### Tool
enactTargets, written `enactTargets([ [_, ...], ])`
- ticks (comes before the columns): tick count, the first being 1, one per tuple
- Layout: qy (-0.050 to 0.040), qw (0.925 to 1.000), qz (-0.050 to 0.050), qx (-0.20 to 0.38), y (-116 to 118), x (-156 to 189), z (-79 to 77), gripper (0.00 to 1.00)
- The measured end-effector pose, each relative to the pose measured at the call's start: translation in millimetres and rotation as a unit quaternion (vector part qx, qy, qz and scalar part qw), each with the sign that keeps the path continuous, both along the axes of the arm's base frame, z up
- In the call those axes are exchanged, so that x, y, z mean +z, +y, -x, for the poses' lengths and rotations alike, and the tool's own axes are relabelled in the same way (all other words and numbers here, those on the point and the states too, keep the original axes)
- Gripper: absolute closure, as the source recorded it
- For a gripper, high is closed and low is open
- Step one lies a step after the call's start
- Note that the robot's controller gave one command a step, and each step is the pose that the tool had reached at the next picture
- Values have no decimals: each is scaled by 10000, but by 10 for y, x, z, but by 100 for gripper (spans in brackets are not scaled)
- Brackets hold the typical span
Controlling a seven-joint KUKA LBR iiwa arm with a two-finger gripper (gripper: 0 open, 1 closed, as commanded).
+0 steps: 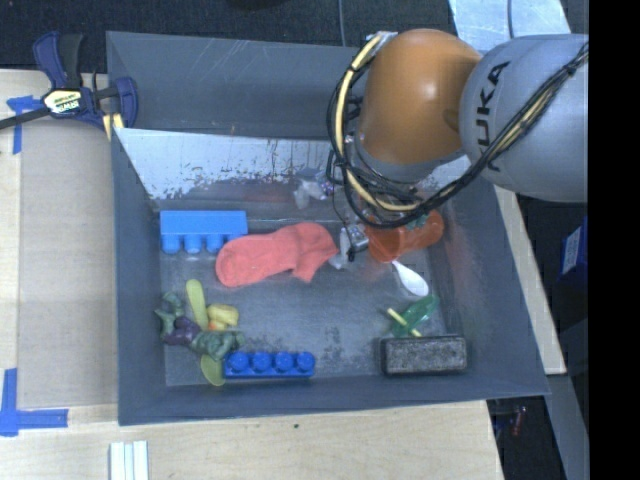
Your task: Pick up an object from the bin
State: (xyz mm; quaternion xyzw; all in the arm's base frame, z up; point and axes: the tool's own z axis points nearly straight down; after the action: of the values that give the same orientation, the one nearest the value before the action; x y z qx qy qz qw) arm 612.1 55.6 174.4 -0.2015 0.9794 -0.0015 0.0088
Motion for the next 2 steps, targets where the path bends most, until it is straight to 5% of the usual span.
enactTargets([
  [1, -42, 9996, -13, -289, 256, -241, 32, 0],
  [2, -50, 9924, -31, -1232, 790, -770, -25, 0],
])
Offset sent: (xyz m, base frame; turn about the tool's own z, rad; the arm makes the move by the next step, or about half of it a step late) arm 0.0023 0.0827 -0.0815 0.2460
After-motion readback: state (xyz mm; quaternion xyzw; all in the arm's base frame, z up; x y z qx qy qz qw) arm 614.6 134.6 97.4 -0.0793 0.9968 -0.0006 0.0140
